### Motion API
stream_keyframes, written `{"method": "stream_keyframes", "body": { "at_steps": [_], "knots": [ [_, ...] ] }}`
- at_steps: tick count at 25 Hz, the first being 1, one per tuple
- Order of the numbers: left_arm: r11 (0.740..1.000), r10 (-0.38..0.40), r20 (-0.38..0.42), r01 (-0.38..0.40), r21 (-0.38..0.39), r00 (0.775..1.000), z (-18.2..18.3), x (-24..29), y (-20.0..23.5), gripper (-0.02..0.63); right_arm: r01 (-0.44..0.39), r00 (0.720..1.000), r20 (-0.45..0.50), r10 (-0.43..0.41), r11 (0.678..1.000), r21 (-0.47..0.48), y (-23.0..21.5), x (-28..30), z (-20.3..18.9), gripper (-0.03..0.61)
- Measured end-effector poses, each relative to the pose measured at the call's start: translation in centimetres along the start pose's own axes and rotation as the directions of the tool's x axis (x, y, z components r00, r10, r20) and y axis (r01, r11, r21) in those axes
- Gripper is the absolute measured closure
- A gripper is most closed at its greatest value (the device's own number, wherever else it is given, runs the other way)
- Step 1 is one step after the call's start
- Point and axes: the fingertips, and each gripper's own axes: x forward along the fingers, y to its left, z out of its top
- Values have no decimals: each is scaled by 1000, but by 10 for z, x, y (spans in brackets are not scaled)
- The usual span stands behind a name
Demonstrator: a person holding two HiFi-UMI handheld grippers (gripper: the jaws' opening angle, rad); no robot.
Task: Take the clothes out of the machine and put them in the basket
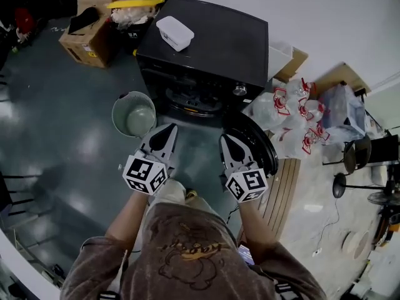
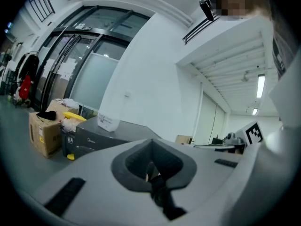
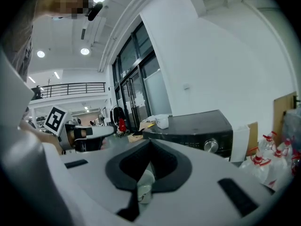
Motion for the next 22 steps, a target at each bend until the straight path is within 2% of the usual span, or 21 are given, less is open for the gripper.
{"method": "stream_keyframes", "body": {
  "at_steps": [6,13,17,22],
  "knots": [
    [999,-24,-7,24,-39,1000,-14,45,36,606,29,999,20,-29,999,20,-27,44,-11,581],
    [997,-71,-77,68,-37,994,-55,93,102,606,109,993,43,-112,992,63,-52,107,-40,581],
    [995,-92,-76,89,-40,993,-92,125,128,606,131,990,51,-135,988,83,-74,133,-74,581],
    [996,-87,-52,86,-32,995,-164,165,153,606,134,989,50,-138,988,78,-103,169,-143,581]
  ]
}}
